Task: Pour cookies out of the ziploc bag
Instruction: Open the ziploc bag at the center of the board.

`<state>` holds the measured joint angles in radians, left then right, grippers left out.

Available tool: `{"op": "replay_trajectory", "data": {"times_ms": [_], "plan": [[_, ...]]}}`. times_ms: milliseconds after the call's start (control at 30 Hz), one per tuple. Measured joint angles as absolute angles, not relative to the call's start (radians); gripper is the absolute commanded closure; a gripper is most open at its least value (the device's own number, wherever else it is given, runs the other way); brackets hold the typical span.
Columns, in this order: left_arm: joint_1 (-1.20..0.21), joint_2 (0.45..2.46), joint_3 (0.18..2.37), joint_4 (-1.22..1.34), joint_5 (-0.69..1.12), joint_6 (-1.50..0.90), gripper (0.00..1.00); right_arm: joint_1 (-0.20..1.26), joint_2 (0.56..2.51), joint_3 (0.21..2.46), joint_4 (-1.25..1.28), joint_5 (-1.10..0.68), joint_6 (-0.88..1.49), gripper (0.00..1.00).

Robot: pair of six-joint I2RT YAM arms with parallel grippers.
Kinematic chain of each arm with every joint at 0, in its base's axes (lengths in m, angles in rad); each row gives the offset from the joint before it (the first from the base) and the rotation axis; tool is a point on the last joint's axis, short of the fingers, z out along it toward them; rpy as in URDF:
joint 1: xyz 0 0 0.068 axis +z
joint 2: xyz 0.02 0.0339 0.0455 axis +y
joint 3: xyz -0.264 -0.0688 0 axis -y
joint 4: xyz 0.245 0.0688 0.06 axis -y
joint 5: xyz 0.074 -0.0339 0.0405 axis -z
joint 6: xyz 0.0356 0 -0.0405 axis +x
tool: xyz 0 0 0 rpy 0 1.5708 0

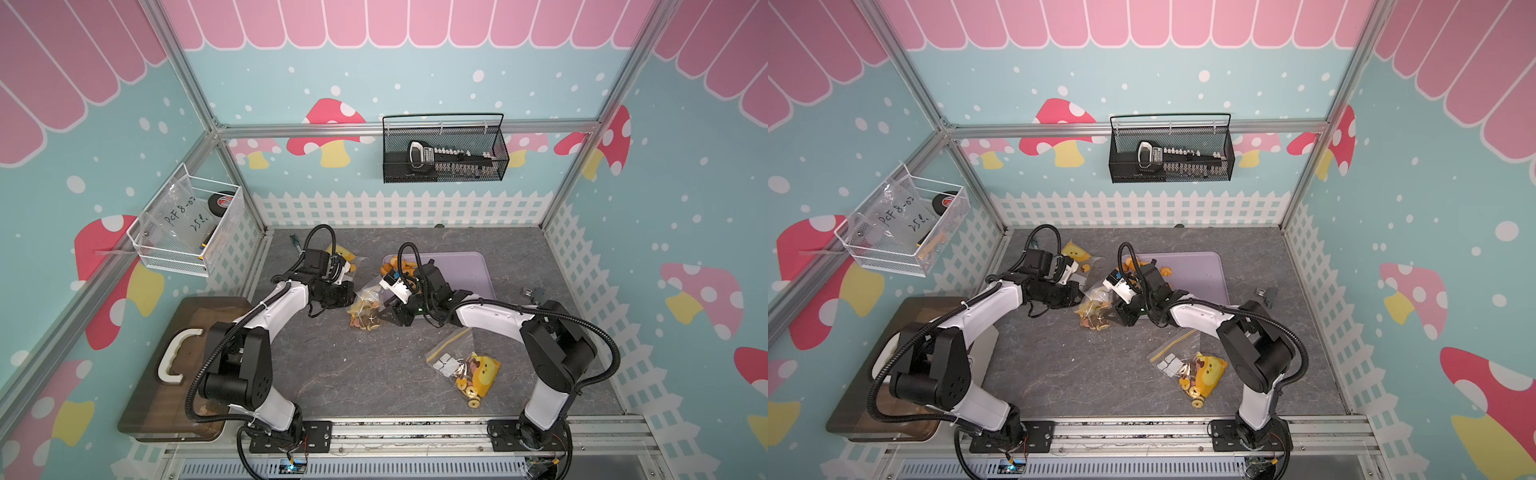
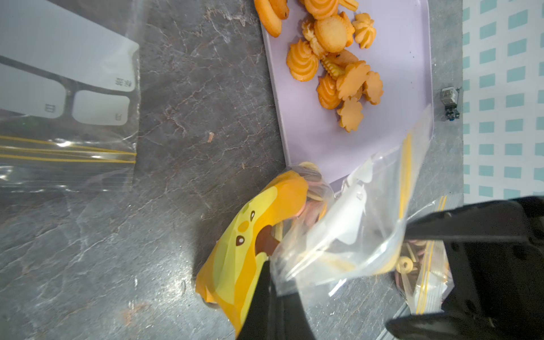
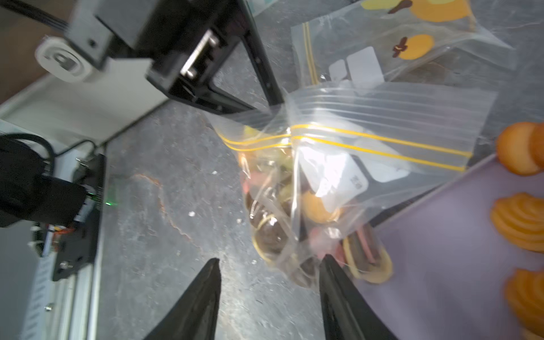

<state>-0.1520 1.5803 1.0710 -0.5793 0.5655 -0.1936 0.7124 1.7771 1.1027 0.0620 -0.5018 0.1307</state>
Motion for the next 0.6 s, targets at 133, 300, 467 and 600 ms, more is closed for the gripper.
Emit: {"op": "replay_trajectory", "data": {"times_ms": [133, 300, 467, 600], "plan": [[-0.153, 1.580, 1.071, -0.577, 0.611, -0.189, 1.00, 0.742, 1.782, 1.156, 0.007, -0.451, 0.128, 0.37], [-0.158, 1.580, 1.071, -0.575, 0.665, -0.186, 1.00, 0.780, 1.831, 1.243, -0.034, -0.397, 0.149, 0.26], [-0.167, 1.571, 1.064, -0.574, 0.690, -0.183, 1.00, 0.788, 1.926, 1.339, -0.111, -0.342, 0.166, 0.25], [-0.168, 1.559, 1.062, -0.574, 0.697, -0.183, 1.00, 0.789, 1.947, 1.353, -0.160, -0.301, 0.176, 0.37]]}}
